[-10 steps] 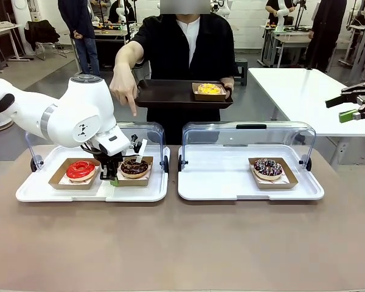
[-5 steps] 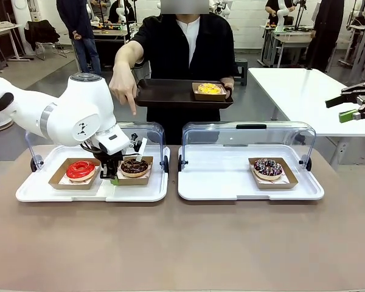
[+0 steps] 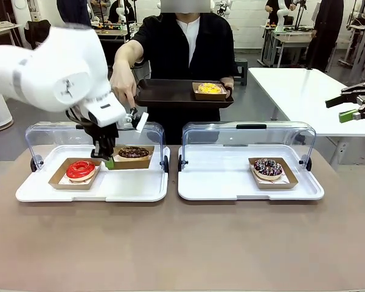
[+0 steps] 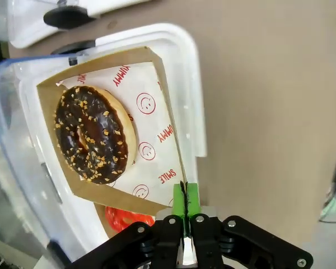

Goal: Provide the desired donut to the person.
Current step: Pick up and lift the Paper togo box containing the Donut pointed at by the person.

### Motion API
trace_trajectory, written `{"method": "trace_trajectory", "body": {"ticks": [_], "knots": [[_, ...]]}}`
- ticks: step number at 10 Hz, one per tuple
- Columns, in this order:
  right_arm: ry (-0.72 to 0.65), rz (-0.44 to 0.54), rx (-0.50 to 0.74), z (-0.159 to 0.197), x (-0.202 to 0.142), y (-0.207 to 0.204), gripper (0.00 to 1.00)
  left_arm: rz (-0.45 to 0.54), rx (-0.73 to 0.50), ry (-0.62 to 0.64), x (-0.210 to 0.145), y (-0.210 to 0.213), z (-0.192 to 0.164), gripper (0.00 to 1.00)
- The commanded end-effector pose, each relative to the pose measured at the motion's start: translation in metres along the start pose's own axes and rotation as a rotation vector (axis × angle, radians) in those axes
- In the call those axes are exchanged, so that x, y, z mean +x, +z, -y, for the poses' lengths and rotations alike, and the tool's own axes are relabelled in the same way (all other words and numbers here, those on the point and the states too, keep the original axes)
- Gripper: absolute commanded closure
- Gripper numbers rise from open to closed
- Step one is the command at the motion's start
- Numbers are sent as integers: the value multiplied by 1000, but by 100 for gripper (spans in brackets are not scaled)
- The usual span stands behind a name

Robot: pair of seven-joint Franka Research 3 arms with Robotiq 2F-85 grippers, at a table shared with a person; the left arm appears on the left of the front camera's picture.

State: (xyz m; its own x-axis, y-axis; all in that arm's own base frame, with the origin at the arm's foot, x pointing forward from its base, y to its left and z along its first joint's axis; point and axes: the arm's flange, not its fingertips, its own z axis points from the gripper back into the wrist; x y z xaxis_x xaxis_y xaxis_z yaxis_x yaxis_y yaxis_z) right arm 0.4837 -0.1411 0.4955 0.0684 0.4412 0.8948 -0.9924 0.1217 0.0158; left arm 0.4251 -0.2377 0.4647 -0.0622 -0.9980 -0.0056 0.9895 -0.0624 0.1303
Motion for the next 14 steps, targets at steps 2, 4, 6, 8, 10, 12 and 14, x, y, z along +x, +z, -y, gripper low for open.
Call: {"method": "trace_trajectory", "body": {"ticks": [2, 4, 6, 8, 10, 12, 14], "knots": [[0, 6, 3, -1, 0, -1, 0, 9, -18, -28, 10, 64, 30, 100], [0, 6, 3, -1, 0, -1, 0, -16, 26, -39, 25, 99, 42, 100], [0, 6, 3, -1, 0, -1, 0, -32, 79, -28, 36, 123, 40, 100], [0, 6, 3, -1, 0, -1, 0, -32, 81, 6, 37, 125, 30, 100], [0, 6, 3, -1, 0, -1, 0, -14, 83, -31, 34, 129, 38, 100], [0, 6, 3, -1, 0, -1, 0, -14, 83, -31, 34, 129, 38, 100], [0, 6, 3, -1, 0, -1, 0, -14, 83, -31, 34, 129, 38, 100]]}}
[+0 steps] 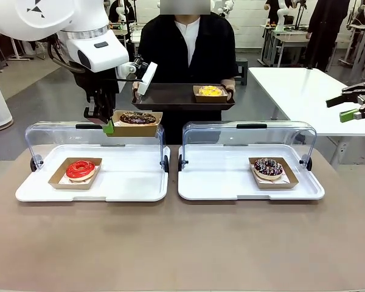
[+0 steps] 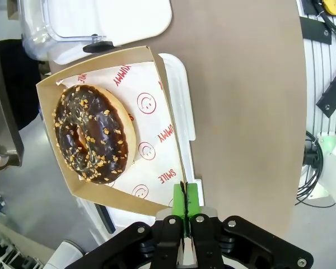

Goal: Provide the desired donut to the person.
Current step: Place the picked Paper togo box onto the Handle tray extended by the person.

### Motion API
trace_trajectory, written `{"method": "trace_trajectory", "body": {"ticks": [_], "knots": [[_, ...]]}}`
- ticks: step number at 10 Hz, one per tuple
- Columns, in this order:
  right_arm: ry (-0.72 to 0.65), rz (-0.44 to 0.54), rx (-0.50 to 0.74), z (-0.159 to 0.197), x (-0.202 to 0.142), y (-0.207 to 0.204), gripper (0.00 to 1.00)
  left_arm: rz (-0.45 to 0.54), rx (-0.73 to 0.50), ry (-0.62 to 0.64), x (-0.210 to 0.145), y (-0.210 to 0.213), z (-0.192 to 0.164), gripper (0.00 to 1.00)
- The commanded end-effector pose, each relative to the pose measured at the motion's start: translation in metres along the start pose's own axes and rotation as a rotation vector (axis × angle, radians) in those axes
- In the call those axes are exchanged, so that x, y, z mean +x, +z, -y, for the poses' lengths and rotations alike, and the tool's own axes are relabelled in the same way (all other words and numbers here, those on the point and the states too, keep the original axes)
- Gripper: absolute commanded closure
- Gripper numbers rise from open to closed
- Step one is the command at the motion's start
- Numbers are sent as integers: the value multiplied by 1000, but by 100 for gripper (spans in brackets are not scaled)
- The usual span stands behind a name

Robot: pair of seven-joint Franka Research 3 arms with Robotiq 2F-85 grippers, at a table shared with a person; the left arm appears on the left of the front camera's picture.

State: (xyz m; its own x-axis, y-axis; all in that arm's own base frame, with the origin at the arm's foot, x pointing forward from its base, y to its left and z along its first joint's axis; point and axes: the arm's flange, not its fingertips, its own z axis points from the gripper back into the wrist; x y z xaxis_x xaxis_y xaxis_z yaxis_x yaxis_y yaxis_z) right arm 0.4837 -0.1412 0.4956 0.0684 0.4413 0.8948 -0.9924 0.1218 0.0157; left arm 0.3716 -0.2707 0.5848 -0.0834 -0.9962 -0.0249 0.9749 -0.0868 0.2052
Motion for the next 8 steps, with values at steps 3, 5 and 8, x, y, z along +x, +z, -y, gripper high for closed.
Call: {"method": "trace_trajectory", "body": {"ticks": [3, 5, 8], "knots": [[0, 6, 3, -1, 0, -1, 0, 1, 6, -6, -1, 3, 2, 100], [0, 6, 3, -1, 0, -1, 0, 1, 6, -6, -1, 3, 2, 100], [0, 6, 3, -1, 0, -1, 0, 1, 6, -6, -1, 3, 2, 100]]}}
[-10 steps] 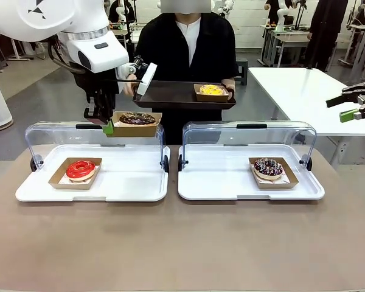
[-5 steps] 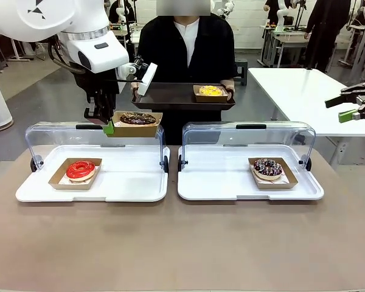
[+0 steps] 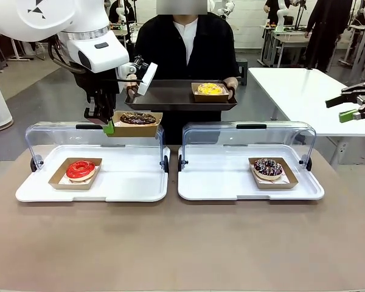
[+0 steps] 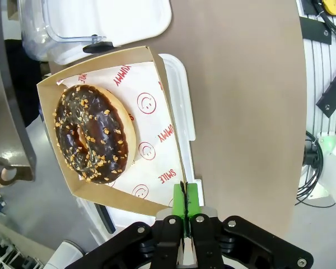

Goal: Provide the desired donut to the person.
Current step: Place the picked Paper togo box onto the Handle tray extended by the person.

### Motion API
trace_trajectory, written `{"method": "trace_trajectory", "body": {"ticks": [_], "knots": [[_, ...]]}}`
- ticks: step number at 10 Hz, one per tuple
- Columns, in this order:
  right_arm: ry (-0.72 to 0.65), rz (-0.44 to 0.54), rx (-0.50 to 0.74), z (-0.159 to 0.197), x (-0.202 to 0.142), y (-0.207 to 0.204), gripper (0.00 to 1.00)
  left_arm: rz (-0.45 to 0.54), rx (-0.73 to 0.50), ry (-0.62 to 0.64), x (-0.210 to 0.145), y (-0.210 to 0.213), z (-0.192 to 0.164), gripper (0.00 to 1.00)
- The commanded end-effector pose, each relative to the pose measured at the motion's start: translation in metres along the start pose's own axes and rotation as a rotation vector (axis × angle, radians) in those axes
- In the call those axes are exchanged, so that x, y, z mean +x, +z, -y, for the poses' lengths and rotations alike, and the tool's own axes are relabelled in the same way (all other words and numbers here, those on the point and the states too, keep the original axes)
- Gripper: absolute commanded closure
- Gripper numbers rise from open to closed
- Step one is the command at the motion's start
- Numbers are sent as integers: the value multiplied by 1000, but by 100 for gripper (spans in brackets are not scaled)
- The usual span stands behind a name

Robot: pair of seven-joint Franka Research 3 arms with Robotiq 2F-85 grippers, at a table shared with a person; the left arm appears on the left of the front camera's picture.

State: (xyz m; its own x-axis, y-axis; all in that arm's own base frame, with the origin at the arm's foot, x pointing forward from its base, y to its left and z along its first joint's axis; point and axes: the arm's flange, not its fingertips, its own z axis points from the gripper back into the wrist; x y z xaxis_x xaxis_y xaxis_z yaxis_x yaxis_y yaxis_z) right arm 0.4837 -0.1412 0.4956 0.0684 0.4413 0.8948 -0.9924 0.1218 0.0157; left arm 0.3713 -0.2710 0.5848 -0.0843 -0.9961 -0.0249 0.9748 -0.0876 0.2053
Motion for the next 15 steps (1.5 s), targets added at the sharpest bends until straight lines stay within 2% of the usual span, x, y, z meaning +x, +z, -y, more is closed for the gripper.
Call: {"method": "trace_trajectory", "body": {"ticks": [1, 2, 5, 9, 13, 15], "knots": [[0, 6, 3, -1, 0, -1, 0, 0, 0, 0, 0, 0, 0, 99], [0, 6, 3, -1, 0, -1, 0, -15, 24, 18, 6, 8, 4, 99], [0, 6, 3, -1, 0, -1, 0, -33, 47, 31, 15, 43, -24, 99], [0, 6, 3, -1, 0, -1, 0, -54, 36, 77, 22, 60, -70, 99], [0, 6, 3, -1, 0, -1, 0, -40, 13, 106, 20, 30, -133, 99], [0, 6, 3, -1, 0, -1, 0, -29, 9, 74, 15, 13, -162, 99]]}}
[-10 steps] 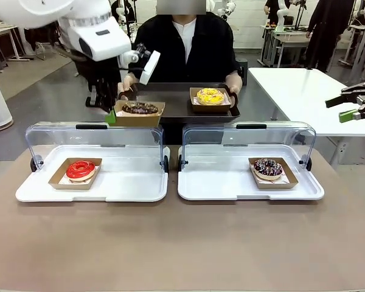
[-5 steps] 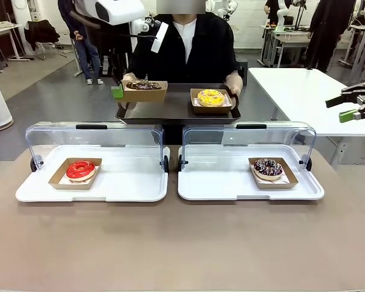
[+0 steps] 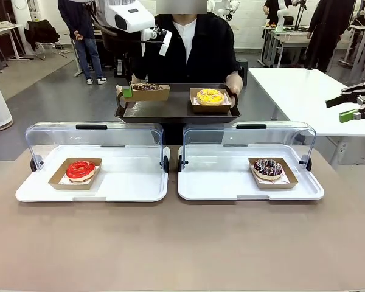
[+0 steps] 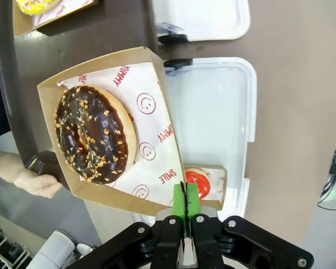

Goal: Provide the desired donut to the person.
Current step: Place the picked Paper togo box onto the Handle tray extended by the person.

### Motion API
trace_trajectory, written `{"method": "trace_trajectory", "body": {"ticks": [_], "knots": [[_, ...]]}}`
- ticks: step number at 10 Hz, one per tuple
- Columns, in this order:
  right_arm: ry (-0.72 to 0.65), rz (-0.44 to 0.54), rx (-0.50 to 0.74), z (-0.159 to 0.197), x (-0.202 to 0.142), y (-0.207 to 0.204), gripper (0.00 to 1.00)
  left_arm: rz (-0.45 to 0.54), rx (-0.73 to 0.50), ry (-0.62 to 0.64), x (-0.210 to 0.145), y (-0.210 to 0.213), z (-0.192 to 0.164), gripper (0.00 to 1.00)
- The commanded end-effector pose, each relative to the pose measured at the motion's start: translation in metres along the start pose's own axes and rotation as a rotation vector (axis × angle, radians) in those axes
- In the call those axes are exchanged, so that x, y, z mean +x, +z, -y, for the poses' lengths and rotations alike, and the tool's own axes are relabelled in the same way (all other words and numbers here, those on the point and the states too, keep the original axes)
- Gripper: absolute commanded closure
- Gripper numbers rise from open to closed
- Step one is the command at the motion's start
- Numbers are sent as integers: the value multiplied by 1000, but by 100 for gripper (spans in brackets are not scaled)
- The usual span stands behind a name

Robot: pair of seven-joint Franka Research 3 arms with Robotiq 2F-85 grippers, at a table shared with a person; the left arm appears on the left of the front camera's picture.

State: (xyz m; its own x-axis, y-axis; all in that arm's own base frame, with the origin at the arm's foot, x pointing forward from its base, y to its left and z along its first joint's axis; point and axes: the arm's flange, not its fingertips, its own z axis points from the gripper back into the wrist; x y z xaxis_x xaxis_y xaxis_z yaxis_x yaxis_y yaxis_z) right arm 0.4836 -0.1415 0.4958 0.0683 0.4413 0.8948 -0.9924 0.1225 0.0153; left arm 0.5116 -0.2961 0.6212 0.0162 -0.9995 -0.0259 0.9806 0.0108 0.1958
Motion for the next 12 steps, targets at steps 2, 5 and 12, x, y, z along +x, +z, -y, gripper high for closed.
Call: {"method": "trace_trajectory", "body": {"ticks": [2, 5, 12], "knots": [[0, 6, 4, -1, 0, -1, 0, -26, 49, -57, 2, -9, -37, 99], [0, 6, 4, -1, 0, -1, 0, -14, 27, -97, -3, -30, -50, 99], [0, 6, 4, -1, 0, -1, 0, 73, -32, -38, -21, -60, -72, 99]]}}
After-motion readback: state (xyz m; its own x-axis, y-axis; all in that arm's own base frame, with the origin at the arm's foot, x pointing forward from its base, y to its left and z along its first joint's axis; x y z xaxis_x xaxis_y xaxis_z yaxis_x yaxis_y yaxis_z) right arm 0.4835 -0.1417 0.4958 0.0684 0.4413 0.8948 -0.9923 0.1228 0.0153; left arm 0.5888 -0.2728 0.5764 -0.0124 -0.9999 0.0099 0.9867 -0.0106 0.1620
